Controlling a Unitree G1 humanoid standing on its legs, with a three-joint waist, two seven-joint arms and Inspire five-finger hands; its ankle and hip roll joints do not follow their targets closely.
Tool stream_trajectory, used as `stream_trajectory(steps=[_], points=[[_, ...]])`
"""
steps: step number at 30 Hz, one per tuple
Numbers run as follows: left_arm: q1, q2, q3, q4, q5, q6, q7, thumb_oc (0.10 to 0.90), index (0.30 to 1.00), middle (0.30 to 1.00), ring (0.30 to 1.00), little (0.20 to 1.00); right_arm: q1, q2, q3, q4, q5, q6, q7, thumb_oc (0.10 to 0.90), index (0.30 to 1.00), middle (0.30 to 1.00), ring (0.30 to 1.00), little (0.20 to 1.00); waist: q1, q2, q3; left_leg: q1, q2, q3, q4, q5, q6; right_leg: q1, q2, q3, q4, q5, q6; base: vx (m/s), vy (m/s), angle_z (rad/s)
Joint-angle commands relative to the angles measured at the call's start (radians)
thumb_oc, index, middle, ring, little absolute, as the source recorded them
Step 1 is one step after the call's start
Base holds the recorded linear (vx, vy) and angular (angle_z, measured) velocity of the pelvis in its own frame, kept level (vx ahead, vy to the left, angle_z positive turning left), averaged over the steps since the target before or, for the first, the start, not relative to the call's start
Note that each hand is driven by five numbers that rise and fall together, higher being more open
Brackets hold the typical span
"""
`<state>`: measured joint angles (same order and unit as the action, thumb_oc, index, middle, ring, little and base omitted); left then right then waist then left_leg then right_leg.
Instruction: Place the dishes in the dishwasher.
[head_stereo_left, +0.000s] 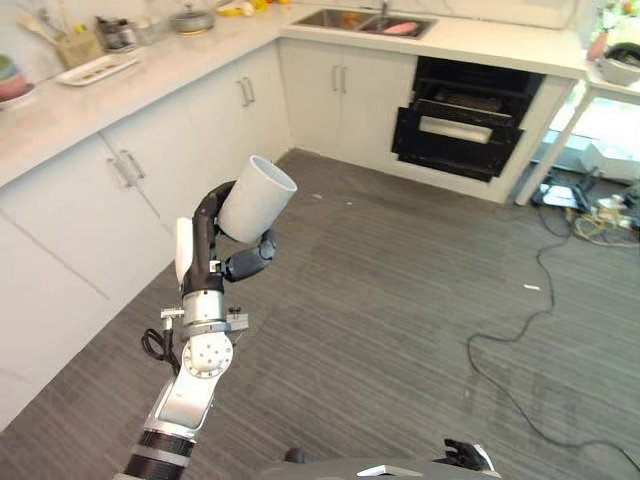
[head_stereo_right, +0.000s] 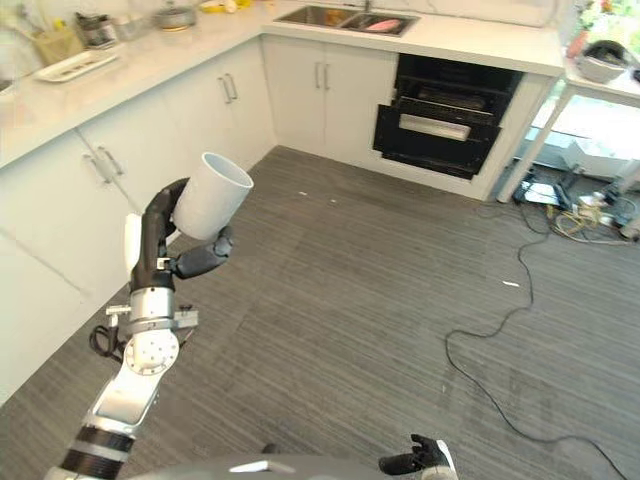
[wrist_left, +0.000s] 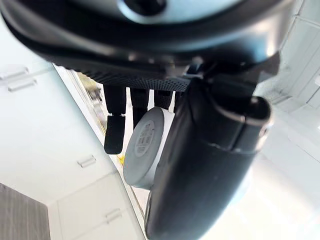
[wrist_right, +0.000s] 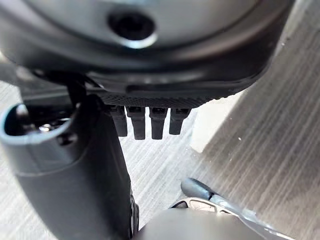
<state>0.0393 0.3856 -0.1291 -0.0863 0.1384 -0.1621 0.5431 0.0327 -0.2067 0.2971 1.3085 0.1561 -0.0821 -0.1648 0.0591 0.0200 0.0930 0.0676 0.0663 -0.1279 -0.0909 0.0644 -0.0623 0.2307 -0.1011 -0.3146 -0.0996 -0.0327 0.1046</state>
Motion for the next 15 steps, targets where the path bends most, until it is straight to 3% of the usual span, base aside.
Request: stream_trajectory(steps=[1,3,4,5,6,8,9,10,11,12,14,15], points=[[-0.076,0.053,0.111,-0.155,0.031,-0.092,0.072,0.400,0.300,0.300,0.300,0.300,-0.024,0.038,0.066,0.002,-0.065,-0.007,-0.015,0.800,0.900,0.900,0.900,0.900,0.019,-0.044,0.013,0.031,-0.045,0.076,0.004,-0.053,-0.016,-0.072,0.022,0.047,0.012,-0.028,-0.021,0.00,-0.064,0.47],[-0.072,0.055,0.113,-0.156,0.028,-0.094,0.071,0.400,0.300,0.300,0.300,0.300,-0.026,0.036,0.068,0.002,-0.068,-0.006,-0.015,0.800,0.900,0.900,0.900,0.900,0.023,-0.045,0.020,0.027,-0.044,0.061,0.006,-0.048,-0.015,-0.070,0.024,0.037,0.012,-0.029,-0.024,-0.01,-0.062,0.47],[-0.069,0.060,0.119,-0.154,0.011,-0.101,0.063,0.400,0.300,0.300,0.300,0.300,-0.034,0.028,0.064,-0.001,-0.062,-0.008,-0.016,0.800,0.900,0.900,0.900,0.900,0.038,-0.054,0.048,-0.026,-0.052,0.044,0.093,-0.060,-0.021,-0.068,0.019,0.020,0.012,-0.031,-0.035,-0.03,-0.055,0.47],[-0.069,0.060,0.120,-0.154,0.011,-0.101,0.063,0.400,0.300,0.300,0.300,0.300,-0.034,0.029,0.064,-0.001,-0.062,-0.008,-0.016,0.800,0.900,0.900,0.900,0.900,0.037,-0.054,0.047,-0.030,-0.052,0.042,0.098,-0.063,-0.021,-0.070,0.019,0.018,0.012,-0.032,-0.035,-0.07,-0.103,0.62],[-0.063,0.057,0.124,-0.157,-0.013,-0.114,0.042,0.400,0.300,0.300,0.300,0.300,-0.040,0.012,0.048,-0.008,-0.054,-0.012,-0.018,0.800,0.900,0.900,0.900,0.900,0.049,-0.061,0.078,-0.122,-0.081,0.057,0.275,-0.065,-0.054,-0.069,0.009,0.004,0.015,-0.041,-0.049,0.01,-0.049,0.71],[-0.049,0.050,0.127,-0.175,-0.036,-0.132,0.021,0.400,0.300,0.300,0.300,0.300,-0.044,-0.009,0.029,-0.015,-0.047,-0.013,-0.018,0.800,0.900,0.900,0.900,0.900,0.058,-0.055,0.089,-0.213,-0.061,0.112,0.391,0.011,-0.098,-0.042,0.013,-0.007,0.012,-0.064,-0.053,0.09,-0.002,1.28],[-0.050,0.053,0.123,-0.172,-0.036,-0.131,0.016,0.400,0.300,0.300,0.300,0.300,-0.048,-0.016,0.022,-0.014,-0.041,-0.011,-0.021,0.800,0.900,0.900,0.900,0.900,0.058,-0.047,0.095,-0.247,-0.024,0.155,0.366,0.043,-0.103,-0.029,0.012,-0.019,0.012,-0.078,-0.045,0.09,0.035,0.82],[-0.052,0.052,0.122,-0.171,-0.036,-0.131,0.016,0.400,0.300,0.300,0.300,0.300,-0.049,-0.017,0.021,-0.014,-0.041,-0.011,-0.021,0.800,0.900,0.900,0.900,0.900,0.063,-0.047,0.093,-0.247,-0.022,0.159,0.362,0.045,-0.105,-0.033,0.012,-0.015,0.012,-0.078,-0.046,0.27,0.096,0.03],[-0.050,0.056,0.122,-0.166,-0.025,-0.122,0.008,0.400,0.300,0.300,0.300,0.300,-0.046,-0.025,-0.002,0.000,-0.031,-0.004,-0.023,0.800,0.900,0.900,0.900,0.900,0.064,-0.041,0.089,-0.302,0.043,0.260,0.241,0.045,-0.081,-0.003,0.002,-0.041,0.012,-0.101,-0.023,0.38,0.106,0.01],[-0.052,0.056,0.117,-0.162,-0.020,-0.119,0.004,0.400,0.300,0.300,0.300,0.300,-0.047,-0.030,-0.009,0.004,-0.028,-0.003,-0.022,0.800,0.900,0.900,0.900,0.900,0.074,-0.045,0.083,-0.319,0.057,0.291,0.180,0.058,-0.076,0.007,-0.006,-0.039,0.012,-0.108,-0.011,0.51,0.160,0.22],[-0.051,0.060,0.116,-0.157,-0.017,-0.115,-0.002,0.400,0.300,0.300,0.300,0.300,-0.047,-0.033,-0.013,0.016,-0.028,0.001,-0.020,0.800,0.900,0.900,0.900,0.900,0.082,-0.054,0.078,-0.311,0.063,0.319,0.101,0.074,-0.077,0.019,-0.016,-0.033,0.012,-0.121,0.001,0.38,0.137,0.23],[-0.035,0.068,0.127,-0.164,-0.004,-0.103,-0.017,0.400,0.300,0.300,0.300,0.300,-0.049,-0.035,-0.014,0.034,-0.047,0.008,-0.019,0.800,0.900,0.900,0.900,0.900,0.098,-0.057,0.063,-0.351,0.082,0.301,0.027,0.106,-0.081,0.042,-0.025,-0.010,0.012,-0.134,0.023,0.33,0.135,-0.09]])
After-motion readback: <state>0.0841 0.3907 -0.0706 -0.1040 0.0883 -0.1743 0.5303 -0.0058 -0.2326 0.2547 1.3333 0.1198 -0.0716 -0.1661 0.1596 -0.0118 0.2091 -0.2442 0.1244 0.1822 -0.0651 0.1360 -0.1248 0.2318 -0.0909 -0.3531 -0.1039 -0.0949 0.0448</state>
